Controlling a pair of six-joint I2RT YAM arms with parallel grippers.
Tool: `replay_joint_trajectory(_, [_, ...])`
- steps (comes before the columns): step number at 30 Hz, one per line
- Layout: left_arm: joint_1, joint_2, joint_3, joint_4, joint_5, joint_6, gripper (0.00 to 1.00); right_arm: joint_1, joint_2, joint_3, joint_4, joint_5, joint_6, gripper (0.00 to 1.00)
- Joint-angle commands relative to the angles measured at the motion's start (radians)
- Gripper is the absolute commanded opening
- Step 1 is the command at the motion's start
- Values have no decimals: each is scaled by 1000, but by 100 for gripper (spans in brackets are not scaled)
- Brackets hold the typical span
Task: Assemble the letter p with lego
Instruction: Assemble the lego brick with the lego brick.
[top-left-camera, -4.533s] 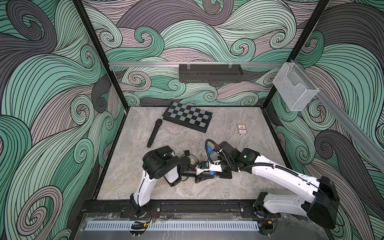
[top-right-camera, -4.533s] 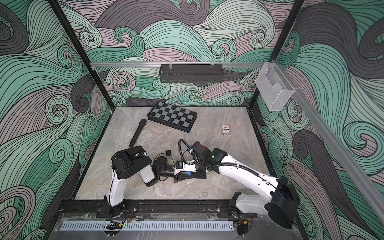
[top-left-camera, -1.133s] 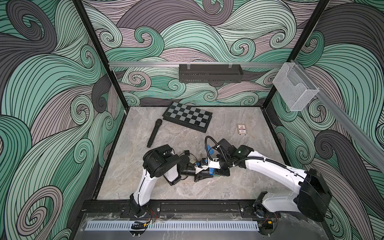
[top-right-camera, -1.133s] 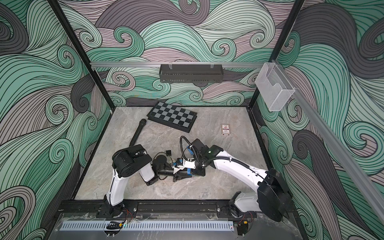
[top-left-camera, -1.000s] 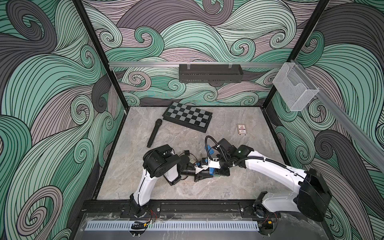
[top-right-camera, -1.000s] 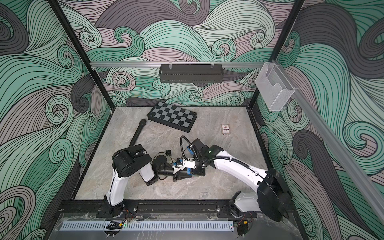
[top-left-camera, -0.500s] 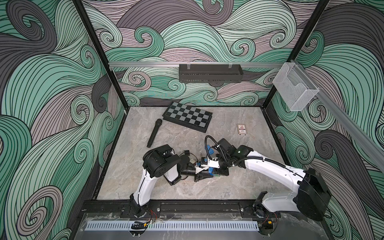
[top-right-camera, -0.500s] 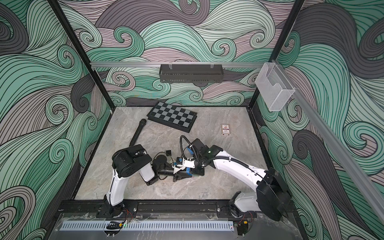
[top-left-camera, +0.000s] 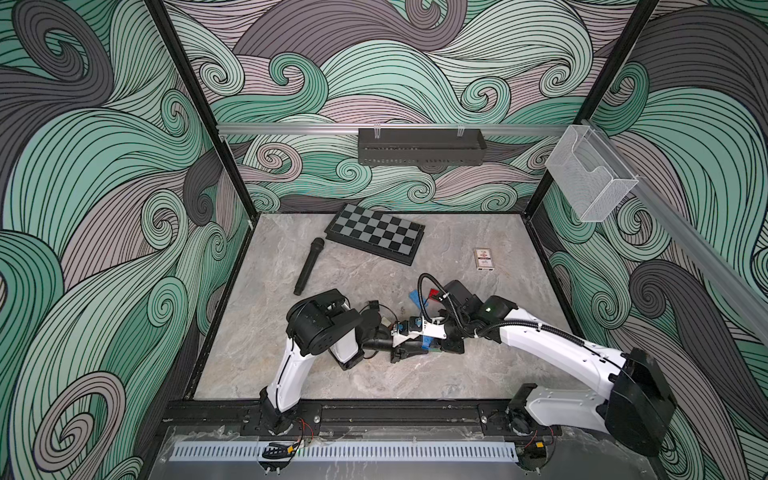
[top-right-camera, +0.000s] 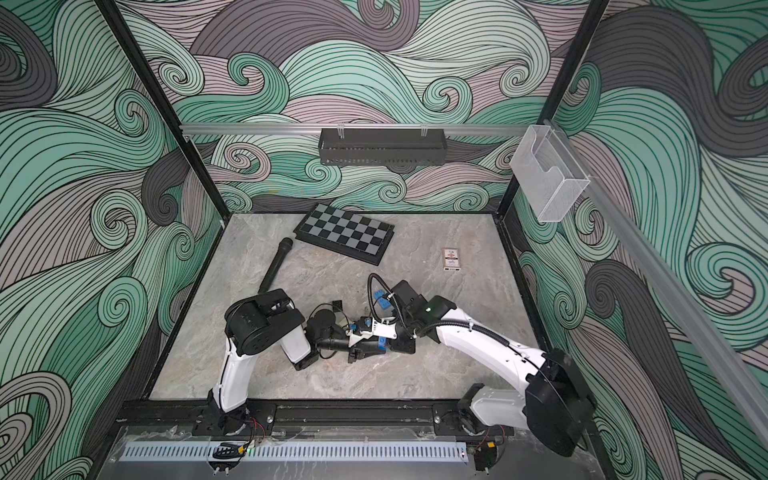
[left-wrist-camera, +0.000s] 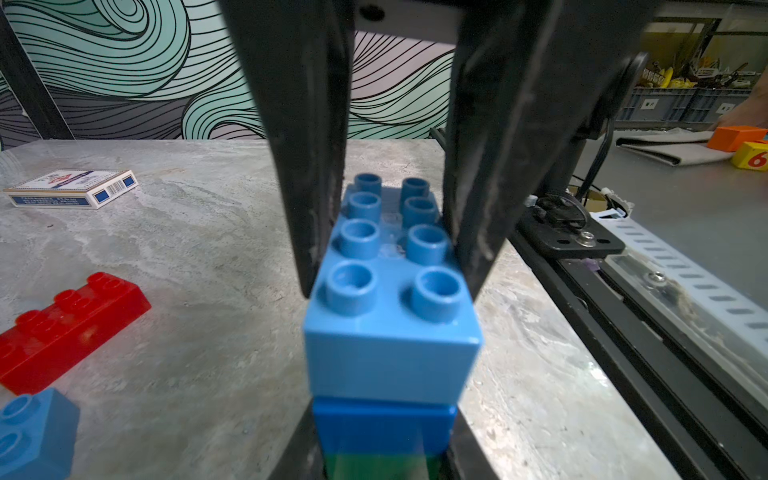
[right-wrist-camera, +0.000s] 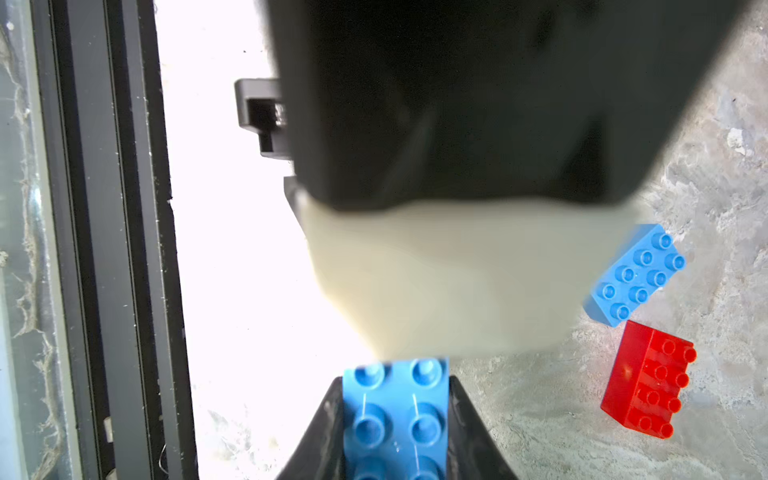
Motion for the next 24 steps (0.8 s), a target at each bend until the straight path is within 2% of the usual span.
replay_joint_trajectory(1, [2, 66, -31, -191, -44, 2, 0, -27, 62, -52, -125, 101, -11, 0])
replay_joint_trajectory(12, [13, 83, -34, -158, -33, -10, 0, -49, 73, -61, -125, 96, -21, 0])
replay_joint_trajectory(24, [17, 84, -35, -157, -31, -10, 0, -48, 190, -47, -126, 85, -19, 0])
